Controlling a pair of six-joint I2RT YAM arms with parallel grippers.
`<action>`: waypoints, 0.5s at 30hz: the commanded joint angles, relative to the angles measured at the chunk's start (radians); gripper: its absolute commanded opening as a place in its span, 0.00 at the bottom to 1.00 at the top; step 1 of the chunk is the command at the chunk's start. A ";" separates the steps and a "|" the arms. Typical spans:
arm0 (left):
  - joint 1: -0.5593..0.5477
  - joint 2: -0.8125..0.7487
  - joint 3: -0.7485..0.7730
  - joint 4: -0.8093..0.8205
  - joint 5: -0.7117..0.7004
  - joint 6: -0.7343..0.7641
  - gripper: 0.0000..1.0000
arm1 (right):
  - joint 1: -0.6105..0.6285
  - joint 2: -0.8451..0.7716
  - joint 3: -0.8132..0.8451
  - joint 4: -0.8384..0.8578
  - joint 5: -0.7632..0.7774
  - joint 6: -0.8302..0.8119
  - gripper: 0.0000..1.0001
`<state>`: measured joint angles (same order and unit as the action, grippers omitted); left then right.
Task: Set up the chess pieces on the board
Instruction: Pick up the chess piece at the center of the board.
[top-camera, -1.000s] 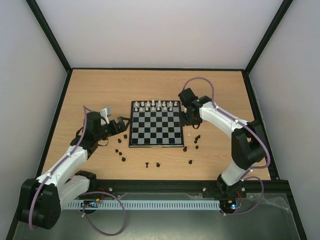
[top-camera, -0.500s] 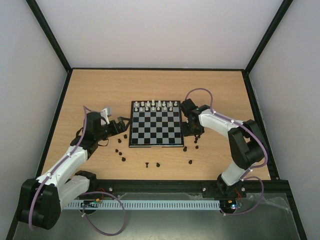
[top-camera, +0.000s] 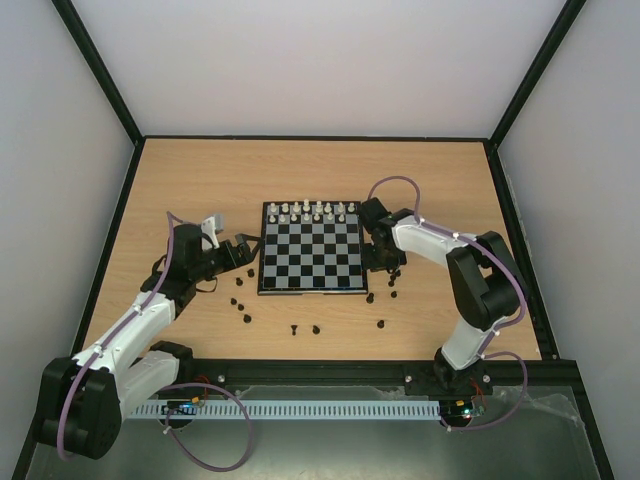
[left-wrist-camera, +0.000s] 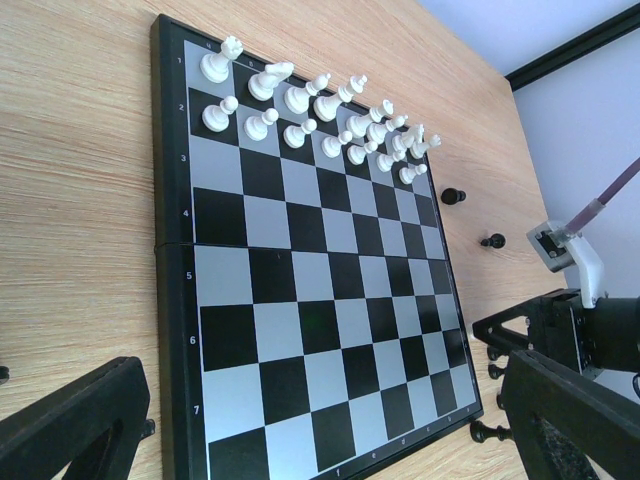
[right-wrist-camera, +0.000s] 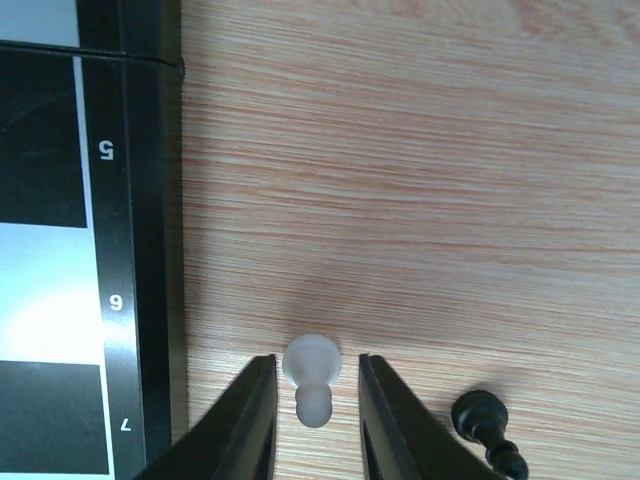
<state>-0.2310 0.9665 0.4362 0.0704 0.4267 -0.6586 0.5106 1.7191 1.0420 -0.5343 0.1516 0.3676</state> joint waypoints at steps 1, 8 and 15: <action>-0.003 -0.012 -0.016 0.028 0.012 -0.001 0.99 | -0.004 0.014 0.029 -0.028 0.020 0.002 0.20; -0.005 -0.016 -0.019 0.032 0.019 -0.004 1.00 | -0.006 0.012 0.034 -0.037 0.018 0.001 0.03; -0.006 -0.010 -0.019 0.032 0.016 -0.002 0.99 | -0.007 0.013 0.121 -0.089 0.034 -0.007 0.02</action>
<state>-0.2329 0.9642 0.4305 0.0780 0.4305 -0.6586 0.5079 1.7191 1.0798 -0.5514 0.1642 0.3668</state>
